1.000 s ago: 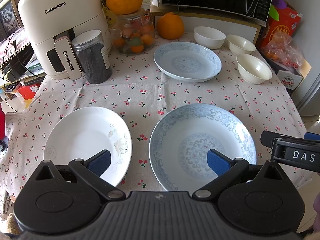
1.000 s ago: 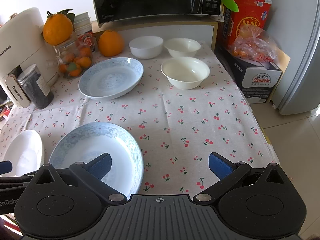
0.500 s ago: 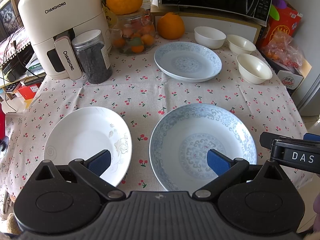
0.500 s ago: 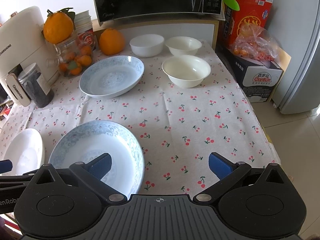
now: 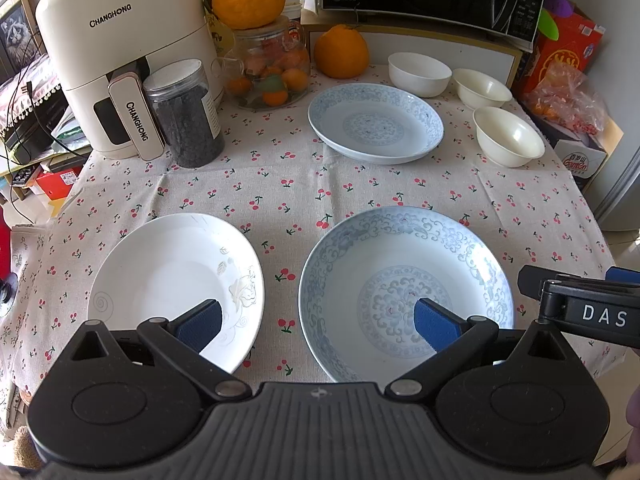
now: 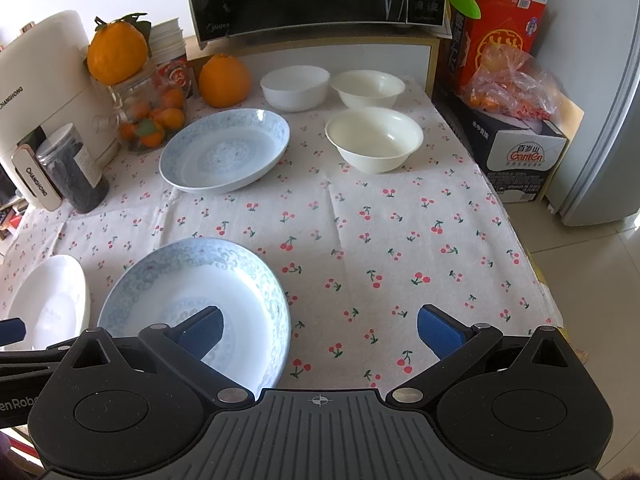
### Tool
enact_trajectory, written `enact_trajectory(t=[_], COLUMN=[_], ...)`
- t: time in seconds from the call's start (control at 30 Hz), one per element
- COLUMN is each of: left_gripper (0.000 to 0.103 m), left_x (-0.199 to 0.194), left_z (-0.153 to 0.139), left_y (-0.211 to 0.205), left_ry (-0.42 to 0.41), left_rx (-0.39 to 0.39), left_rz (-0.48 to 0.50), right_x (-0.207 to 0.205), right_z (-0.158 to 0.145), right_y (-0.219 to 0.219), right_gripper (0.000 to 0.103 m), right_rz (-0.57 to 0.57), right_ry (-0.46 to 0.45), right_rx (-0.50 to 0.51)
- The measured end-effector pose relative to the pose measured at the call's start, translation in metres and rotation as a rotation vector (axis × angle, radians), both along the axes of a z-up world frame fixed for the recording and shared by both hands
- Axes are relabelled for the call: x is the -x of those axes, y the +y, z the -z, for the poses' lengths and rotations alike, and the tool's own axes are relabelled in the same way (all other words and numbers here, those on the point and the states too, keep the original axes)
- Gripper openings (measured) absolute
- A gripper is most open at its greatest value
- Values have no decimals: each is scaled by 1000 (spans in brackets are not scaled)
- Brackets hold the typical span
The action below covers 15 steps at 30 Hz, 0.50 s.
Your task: Organize plates and bowls
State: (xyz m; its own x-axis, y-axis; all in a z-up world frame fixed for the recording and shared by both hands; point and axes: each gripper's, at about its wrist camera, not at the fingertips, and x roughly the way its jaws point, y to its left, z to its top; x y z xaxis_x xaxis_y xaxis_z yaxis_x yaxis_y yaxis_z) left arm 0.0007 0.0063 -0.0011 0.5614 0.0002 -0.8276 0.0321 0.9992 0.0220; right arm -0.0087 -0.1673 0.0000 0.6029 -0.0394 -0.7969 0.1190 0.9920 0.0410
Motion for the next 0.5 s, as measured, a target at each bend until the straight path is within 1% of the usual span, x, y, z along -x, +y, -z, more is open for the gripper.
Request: enact_trajectory(t=[0.5], left_gripper=[103], left_x=[0], left_z=[1], left_y=[-1], left_ry=[-1], left_rx=[-4], left_rz=[-2], right_x=[0], right_z=[0], right_y=[-1], right_gripper=[103], right_rz=[-1], right_ry=[7], right_rx=[-5])
